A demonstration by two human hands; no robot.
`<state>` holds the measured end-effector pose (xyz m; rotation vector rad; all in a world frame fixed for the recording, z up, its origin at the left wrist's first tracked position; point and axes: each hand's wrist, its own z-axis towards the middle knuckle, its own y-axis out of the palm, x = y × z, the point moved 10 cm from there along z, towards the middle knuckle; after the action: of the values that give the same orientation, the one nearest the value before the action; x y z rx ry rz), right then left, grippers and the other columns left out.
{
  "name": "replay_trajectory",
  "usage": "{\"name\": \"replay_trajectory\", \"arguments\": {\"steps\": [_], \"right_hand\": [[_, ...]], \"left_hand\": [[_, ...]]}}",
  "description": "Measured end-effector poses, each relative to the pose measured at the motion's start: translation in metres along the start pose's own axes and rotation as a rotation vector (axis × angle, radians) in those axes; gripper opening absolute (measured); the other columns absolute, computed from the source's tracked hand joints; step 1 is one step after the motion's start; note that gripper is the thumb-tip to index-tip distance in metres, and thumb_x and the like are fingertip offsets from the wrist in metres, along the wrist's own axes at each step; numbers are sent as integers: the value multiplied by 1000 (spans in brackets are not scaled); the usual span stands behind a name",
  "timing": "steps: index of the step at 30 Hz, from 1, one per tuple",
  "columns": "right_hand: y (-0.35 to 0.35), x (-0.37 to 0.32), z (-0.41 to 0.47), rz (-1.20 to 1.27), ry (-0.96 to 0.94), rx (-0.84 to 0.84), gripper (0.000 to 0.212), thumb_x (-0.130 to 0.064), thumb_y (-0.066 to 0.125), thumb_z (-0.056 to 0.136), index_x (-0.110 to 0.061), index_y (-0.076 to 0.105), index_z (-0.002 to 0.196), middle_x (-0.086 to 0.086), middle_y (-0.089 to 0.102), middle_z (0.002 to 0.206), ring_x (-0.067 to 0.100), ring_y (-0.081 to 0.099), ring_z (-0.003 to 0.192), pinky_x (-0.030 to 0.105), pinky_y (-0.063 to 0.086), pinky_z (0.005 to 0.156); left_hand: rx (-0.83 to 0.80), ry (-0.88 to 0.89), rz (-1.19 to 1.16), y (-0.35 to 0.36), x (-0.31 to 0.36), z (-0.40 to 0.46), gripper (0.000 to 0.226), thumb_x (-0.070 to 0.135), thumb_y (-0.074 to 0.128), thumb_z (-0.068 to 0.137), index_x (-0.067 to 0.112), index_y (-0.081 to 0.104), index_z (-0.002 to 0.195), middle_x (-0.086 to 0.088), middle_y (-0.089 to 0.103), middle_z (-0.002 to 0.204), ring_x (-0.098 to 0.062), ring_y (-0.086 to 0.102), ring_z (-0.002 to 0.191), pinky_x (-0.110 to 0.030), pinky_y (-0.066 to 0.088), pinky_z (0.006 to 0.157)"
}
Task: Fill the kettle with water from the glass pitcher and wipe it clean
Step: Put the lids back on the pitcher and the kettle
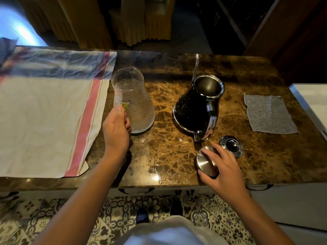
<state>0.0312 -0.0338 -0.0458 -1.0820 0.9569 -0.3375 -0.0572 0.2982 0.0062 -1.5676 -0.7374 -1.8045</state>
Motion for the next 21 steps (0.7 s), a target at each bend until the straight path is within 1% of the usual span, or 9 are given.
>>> {"name": "replay_trajectory", "arguments": {"steps": [2, 5, 8, 11, 13, 15, 17, 19, 21], "right_hand": [[-5, -4, 1, 20, -8, 40, 66, -39, 86, 78, -33, 59, 138, -4, 46, 153, 23, 42, 138, 42, 42, 104], [-18, -16, 1, 66, -42, 100, 62, -50, 78, 78, -30, 62, 134, -4, 52, 145, 20, 47, 131, 40, 44, 100], [-25, -46, -1, 145, -162, 43, 67, -58, 76, 77, -32, 59, 137, -5, 54, 142, 21, 53, 128, 45, 50, 100], [-34, -85, 4, 269, -263, -4, 62, -62, 72, 83, -34, 61, 137, -8, 54, 144, 19, 54, 131, 41, 53, 100], [-46, -109, 19, 331, -302, -9, 58, -62, 69, 86, -35, 60, 137, -8, 53, 146, 20, 54, 132, 45, 54, 98], [-58, -132, 44, 355, -343, 7, 57, -60, 64, 89, -36, 57, 140, -8, 50, 150, 19, 53, 134, 48, 53, 100], [-67, -152, 73, 345, -372, 39, 55, -56, 60, 92, -34, 55, 143, -8, 48, 153, 16, 50, 135, 44, 50, 103], [-70, -172, 103, 319, -394, 62, 55, -51, 59, 94, -32, 54, 145, -7, 47, 155, 14, 46, 137, 38, 45, 107], [-65, -191, 130, 289, -409, 59, 53, -48, 59, 96, -32, 52, 146, -5, 46, 156, 15, 44, 138, 36, 42, 110]], "left_hand": [[-7, 5, 1, 0, 0, 0, 42, 32, 33, 113, 23, 43, 73, 7, 40, 60, -9, 36, 52, -22, 31, 48], [-19, 19, 18, 0, -1, 2, 42, 38, 33, 111, 22, 44, 73, 6, 41, 60, -9, 36, 52, -24, 31, 49], [-15, 35, 27, -2, -1, 3, 44, 46, 34, 108, 22, 44, 72, 2, 42, 61, -11, 37, 52, -27, 31, 50], [-16, 25, 15, -2, -2, 4, 44, 47, 35, 107, 21, 45, 73, 3, 42, 61, -9, 38, 52, -24, 33, 50], [-16, 21, 7, -2, -3, 4, 42, 42, 35, 109, 21, 45, 73, 2, 42, 62, -8, 38, 52, -23, 34, 50], [-15, 21, 8, -2, -3, 2, 41, 39, 35, 109, 21, 45, 74, 0, 42, 63, -9, 39, 53, -24, 35, 51], [-5, 3, 3, -4, -5, 2, 41, 44, 36, 107, 21, 46, 74, -3, 42, 64, -12, 39, 54, -26, 35, 51], [6, -10, -3, -4, -6, 2, 42, 47, 36, 104, 19, 47, 75, -7, 43, 66, -17, 40, 57, -32, 36, 53], [3, -11, -6, -4, -5, 3, 45, 48, 36, 104, 15, 47, 75, -9, 43, 67, -21, 40, 58, -36, 36, 55]]}}
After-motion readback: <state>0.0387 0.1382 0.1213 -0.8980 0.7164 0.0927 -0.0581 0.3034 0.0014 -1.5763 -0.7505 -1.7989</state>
